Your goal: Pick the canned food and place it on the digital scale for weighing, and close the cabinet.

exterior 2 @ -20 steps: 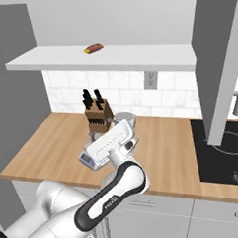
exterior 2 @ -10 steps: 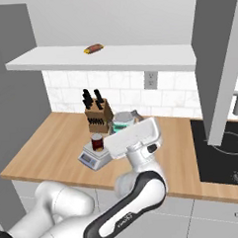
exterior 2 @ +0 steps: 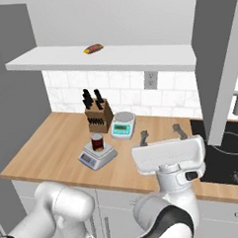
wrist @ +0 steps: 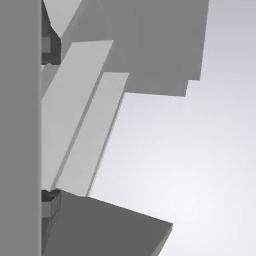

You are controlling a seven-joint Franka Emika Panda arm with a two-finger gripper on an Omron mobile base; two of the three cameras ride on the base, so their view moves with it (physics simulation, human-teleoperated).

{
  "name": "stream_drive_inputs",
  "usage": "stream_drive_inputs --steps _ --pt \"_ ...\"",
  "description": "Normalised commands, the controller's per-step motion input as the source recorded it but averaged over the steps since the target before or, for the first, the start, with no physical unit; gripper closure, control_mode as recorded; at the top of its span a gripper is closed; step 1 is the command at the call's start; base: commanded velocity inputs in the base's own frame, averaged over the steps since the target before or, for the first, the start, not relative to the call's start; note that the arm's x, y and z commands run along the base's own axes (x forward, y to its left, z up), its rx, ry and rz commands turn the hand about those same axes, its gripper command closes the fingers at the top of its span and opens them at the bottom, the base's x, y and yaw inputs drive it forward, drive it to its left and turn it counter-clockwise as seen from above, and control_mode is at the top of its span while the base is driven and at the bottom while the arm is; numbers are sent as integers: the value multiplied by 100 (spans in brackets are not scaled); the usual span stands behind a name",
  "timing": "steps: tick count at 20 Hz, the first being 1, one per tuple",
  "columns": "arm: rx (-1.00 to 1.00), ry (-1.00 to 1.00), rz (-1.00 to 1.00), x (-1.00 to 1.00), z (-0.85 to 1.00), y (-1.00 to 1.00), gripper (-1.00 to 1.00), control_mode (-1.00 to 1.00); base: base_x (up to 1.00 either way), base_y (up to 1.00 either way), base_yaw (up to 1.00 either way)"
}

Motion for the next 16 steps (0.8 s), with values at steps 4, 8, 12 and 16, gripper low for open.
stream_drive_inputs --steps 4,8,12,16 --pt "20 10 -4 -17 -1 -60 -100 -100 0 0 0" --pt "15 21 0 21 -49 -64 -100 -100 0 0 0" --pt "7 14 0 0 -97 -16 -100 -100 0 0 0" --pt "9 6 0 23 -2 -23 -100 -100 0 0 0"
